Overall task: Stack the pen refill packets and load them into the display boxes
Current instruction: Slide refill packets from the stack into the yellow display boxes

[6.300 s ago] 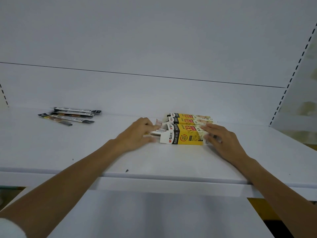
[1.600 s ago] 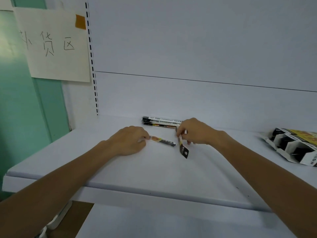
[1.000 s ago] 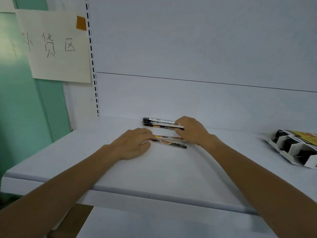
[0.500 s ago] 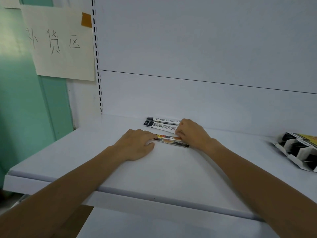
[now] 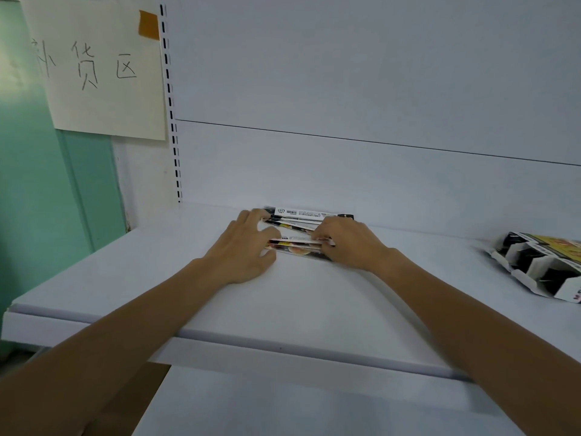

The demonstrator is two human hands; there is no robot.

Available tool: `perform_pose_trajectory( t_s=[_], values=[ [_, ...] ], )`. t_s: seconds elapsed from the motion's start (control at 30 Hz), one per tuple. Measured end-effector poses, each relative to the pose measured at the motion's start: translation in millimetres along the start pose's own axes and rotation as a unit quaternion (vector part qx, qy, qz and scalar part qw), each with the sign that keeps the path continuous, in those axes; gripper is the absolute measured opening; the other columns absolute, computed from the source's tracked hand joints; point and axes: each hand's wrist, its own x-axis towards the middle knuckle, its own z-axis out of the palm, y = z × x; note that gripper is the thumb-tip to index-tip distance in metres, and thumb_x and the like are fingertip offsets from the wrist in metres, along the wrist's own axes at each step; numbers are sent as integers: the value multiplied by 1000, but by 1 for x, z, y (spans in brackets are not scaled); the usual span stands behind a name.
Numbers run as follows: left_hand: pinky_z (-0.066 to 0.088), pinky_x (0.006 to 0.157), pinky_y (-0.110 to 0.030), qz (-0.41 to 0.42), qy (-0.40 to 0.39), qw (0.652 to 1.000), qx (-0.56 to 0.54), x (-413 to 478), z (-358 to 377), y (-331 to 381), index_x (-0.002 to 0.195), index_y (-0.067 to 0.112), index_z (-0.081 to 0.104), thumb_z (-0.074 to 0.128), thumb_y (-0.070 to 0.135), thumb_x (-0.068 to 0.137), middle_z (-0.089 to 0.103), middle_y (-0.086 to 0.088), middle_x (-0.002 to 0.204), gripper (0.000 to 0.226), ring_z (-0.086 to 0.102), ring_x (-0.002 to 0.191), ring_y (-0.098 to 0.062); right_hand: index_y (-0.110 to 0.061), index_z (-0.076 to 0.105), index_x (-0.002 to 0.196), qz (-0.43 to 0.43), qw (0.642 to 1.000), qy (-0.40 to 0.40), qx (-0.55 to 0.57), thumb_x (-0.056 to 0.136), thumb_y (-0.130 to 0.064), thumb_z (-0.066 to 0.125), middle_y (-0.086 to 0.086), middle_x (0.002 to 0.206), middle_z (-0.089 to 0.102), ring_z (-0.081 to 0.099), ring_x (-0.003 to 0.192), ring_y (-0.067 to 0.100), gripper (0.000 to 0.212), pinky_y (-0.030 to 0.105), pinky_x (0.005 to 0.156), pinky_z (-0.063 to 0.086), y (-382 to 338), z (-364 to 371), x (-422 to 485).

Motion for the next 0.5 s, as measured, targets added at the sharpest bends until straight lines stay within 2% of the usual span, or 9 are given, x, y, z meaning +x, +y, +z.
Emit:
perform_pose_trajectory(
  t_s=[0.03, 0.1, 0.17, 0.2, 0.3, 0.37, 0.5],
  values=[
    [27, 103, -30, 0, 18, 1000, -2, 0, -1, 0, 129, 21, 48, 49, 25, 91, 27, -2, 144, 39, 26, 130, -20, -14, 65, 100, 6, 999, -8, 36, 90, -21, 47, 1, 105, 62, 55, 102, 21, 22, 30, 76, 41, -1, 0, -2],
    [26, 102, -29, 3, 24, 1000, -8, 1, -1, 0, 132, 19, 44, 50, 25, 91, 29, 0, 144, 41, 28, 130, -19, -10, 62, 84, 29, 995, -15, 92, 91, -38, 45, 3, 88, 63, 57, 87, 23, 33, 37, 73, 44, -1, 0, -5],
    [27, 103, -28, 9, -4, 1000, -19, 3, 0, -2, 135, 19, 41, 49, 27, 92, 32, 2, 144, 45, 30, 131, -18, -17, 62, 86, 29, 995, -36, 91, 84, -57, 49, -3, 86, 63, 56, 82, 18, 41, 35, 72, 46, 0, -3, -9],
    [28, 104, -28, 9, -25, 999, -33, 4, 0, -3, 137, 20, 38, 48, 28, 93, 35, 2, 144, 46, 31, 131, -17, -20, 63, 90, 19, 995, -45, 86, 81, -59, 53, -5, 88, 64, 56, 83, 16, 41, 34, 74, 48, 1, -5, -11],
    [31, 104, -31, 5, -84, 995, -57, 9, 0, -3, 142, 23, 33, 43, 31, 96, 40, 3, 142, 47, 36, 128, -17, -21, 63, 102, 6, 992, -39, 120, 81, -40, 62, -3, 94, 67, 59, 89, 17, 29, 34, 81, 49, 2, -11, -18],
    [34, 97, -32, 4, -98, 995, -30, 11, 0, -1, 140, 24, 34, 41, 32, 97, 46, 1, 134, 45, 41, 121, -18, -20, 64, 105, 6, 990, -39, 132, 80, -26, 63, -3, 95, 67, 59, 89, 17, 26, 33, 81, 48, 2, -14, -19],
    [33, 79, -28, 34, -83, 995, 49, 13, -3, 4, 127, 25, 50, 39, 34, 97, 50, 1, 111, 33, 46, 104, -18, -26, 58, 83, -31, 994, -63, 81, 75, -23, 58, -11, 79, 59, 53, 79, 14, 9, 27, 68, 40, -1, -16, -19]
  ],
)
